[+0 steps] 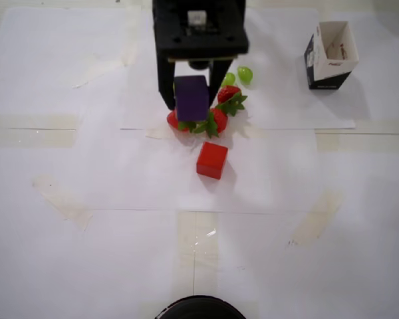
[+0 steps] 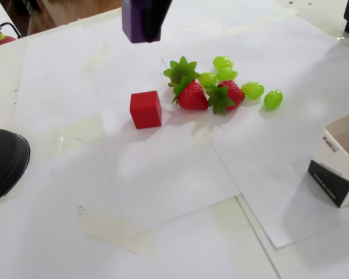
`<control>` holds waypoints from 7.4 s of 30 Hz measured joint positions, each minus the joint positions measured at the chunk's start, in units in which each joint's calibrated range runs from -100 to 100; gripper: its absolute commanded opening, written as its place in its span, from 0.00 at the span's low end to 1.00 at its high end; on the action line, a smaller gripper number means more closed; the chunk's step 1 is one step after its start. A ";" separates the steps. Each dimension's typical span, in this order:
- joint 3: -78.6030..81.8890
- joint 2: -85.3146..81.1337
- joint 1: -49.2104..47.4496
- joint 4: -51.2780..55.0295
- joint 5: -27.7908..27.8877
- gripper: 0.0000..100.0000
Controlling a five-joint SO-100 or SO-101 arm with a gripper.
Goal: Put the purple cube on top of the red cube
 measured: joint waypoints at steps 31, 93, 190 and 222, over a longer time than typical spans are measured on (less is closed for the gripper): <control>-30.50 29.35 -3.52 10.12 0.68 0.04; -31.58 32.08 -5.92 7.59 2.05 0.44; 118.73 -111.49 2.40 -9.33 3.22 0.00; 118.73 -115.40 4.64 0.71 5.13 0.00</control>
